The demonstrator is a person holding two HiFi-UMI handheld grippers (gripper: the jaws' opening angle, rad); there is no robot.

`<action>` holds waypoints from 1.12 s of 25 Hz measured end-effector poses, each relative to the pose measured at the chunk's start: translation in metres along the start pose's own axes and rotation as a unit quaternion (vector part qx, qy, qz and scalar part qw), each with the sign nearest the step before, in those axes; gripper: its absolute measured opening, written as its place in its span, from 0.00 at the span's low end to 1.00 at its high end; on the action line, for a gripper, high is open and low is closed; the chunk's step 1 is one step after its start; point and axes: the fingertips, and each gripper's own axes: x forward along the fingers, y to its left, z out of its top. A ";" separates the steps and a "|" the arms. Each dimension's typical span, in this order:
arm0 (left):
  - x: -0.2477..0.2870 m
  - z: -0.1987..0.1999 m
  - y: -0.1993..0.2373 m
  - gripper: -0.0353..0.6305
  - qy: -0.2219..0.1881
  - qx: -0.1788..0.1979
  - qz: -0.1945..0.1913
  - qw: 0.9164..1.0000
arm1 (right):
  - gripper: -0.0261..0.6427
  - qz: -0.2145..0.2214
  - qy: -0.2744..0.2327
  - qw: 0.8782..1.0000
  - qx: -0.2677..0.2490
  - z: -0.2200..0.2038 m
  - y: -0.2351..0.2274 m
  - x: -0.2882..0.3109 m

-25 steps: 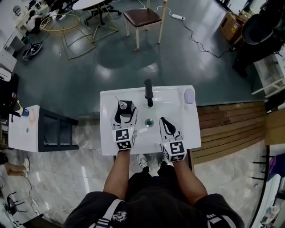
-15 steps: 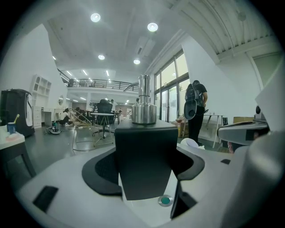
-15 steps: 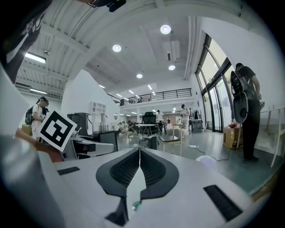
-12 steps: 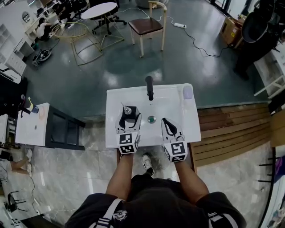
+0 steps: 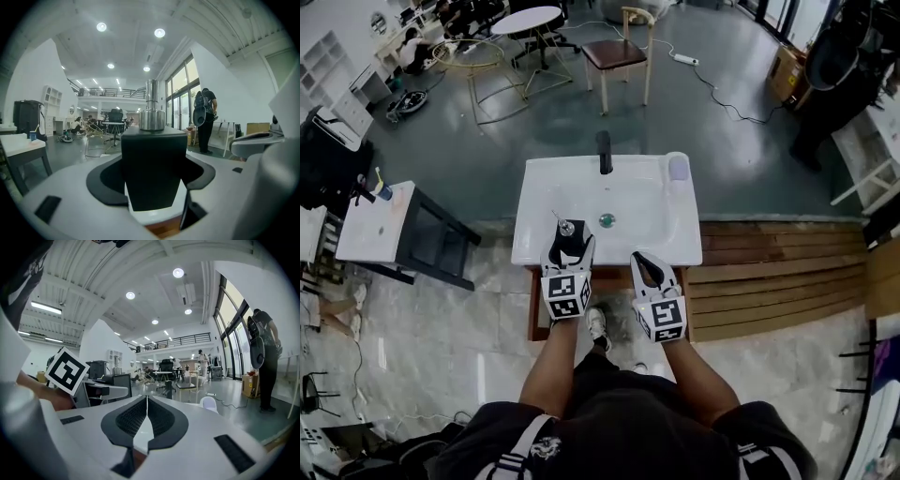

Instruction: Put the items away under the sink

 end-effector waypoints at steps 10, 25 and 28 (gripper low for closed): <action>-0.093 -0.003 -0.037 0.54 -0.011 0.000 0.024 1.000 | 0.08 0.035 -0.004 0.999 -0.009 0.001 0.034 -0.072; -0.118 -0.019 -0.027 0.54 -0.020 0.001 -0.003 1.000 | 0.08 0.007 0.017 1.000 0.021 -0.023 0.057 -0.067; -0.118 -0.023 -0.023 0.54 -0.021 -0.001 -0.013 1.000 | 0.08 -0.001 0.023 1.000 0.017 -0.027 0.062 -0.059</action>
